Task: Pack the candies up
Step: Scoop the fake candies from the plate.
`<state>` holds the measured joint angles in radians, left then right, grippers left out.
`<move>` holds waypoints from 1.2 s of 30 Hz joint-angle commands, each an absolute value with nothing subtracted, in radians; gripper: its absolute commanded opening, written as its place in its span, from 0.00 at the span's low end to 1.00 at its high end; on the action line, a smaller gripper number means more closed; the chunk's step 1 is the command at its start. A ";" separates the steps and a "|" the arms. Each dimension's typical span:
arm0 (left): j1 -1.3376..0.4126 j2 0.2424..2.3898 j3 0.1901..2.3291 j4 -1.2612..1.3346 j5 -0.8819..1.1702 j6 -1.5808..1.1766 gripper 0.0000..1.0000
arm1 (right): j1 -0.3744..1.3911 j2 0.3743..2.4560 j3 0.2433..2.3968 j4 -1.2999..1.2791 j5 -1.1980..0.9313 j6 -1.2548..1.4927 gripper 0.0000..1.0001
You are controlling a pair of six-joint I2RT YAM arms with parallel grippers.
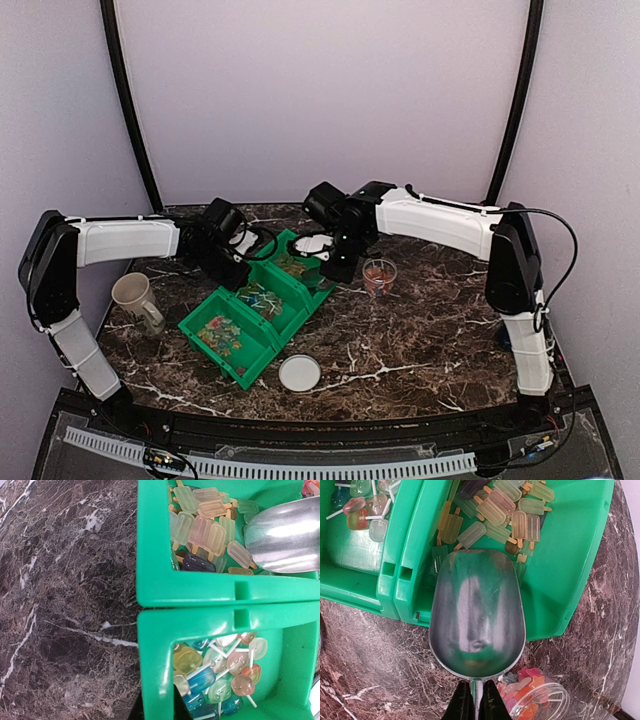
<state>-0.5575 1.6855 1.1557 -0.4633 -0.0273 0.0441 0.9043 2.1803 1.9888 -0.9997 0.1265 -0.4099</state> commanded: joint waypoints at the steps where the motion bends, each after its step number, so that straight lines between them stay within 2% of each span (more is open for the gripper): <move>1: -0.567 1.600 1.192 -0.384 0.022 0.065 0.00 | 0.913 2.200 1.963 -1.134 0.096 -0.405 0.00; 13: -0.567 1.565 1.139 -0.302 0.230 0.100 0.00 | 0.894 2.284 1.904 -0.765 0.162 -0.240 0.00; 21: -0.571 1.558 1.122 -0.286 0.270 0.098 0.00 | 0.896 2.207 1.734 -0.562 -0.054 -0.291 0.00; 23: -0.571 1.551 1.119 -0.287 0.273 0.102 0.00 | 0.905 2.240 1.770 -0.590 0.049 -0.297 0.00; 26: -0.572 1.548 1.115 -0.288 0.285 0.111 0.00 | 0.935 2.340 1.925 -0.774 0.183 -0.353 0.00; 29: -0.572 1.550 1.111 -0.284 0.322 0.119 0.00 | 0.940 2.337 1.939 -0.796 0.098 -0.407 0.00; 36: -0.574 1.561 1.115 -0.298 0.353 0.146 0.00 | 0.942 2.173 1.760 -0.671 -0.069 -0.488 0.00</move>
